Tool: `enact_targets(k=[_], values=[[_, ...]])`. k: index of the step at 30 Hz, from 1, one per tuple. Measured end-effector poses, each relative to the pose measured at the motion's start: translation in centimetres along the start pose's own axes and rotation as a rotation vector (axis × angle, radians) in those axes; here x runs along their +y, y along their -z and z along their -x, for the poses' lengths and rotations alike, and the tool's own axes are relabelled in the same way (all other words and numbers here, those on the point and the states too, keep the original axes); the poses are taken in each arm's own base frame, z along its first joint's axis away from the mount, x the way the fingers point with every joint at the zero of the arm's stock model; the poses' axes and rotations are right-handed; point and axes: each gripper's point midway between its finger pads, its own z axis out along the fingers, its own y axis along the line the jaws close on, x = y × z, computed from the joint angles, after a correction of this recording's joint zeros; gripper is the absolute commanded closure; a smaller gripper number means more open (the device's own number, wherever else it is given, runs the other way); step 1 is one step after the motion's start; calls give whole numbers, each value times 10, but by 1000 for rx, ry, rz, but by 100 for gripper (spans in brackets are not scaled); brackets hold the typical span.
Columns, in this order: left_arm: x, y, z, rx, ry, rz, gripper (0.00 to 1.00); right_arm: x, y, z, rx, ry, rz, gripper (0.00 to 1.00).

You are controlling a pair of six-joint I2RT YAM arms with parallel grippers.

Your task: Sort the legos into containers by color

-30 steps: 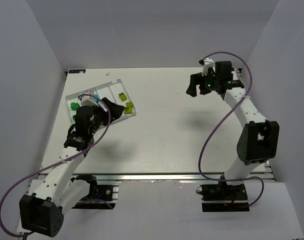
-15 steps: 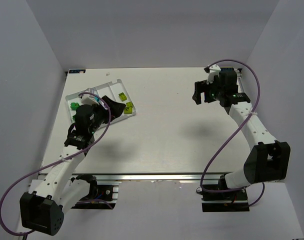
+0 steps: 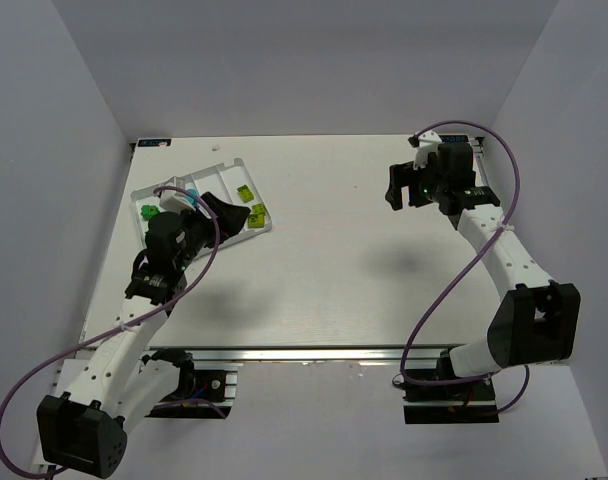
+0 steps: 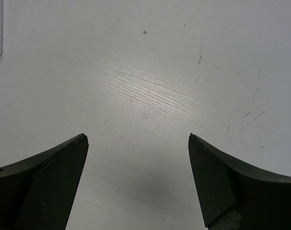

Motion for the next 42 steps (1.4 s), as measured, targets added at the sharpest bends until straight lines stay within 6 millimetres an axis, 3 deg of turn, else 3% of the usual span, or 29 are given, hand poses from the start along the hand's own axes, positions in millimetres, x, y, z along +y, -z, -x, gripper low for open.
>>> enact_targets(k=[42], values=[[1,-1,-1,-5,2,-5,2,-5,0,-1,3,0,-26,11]])
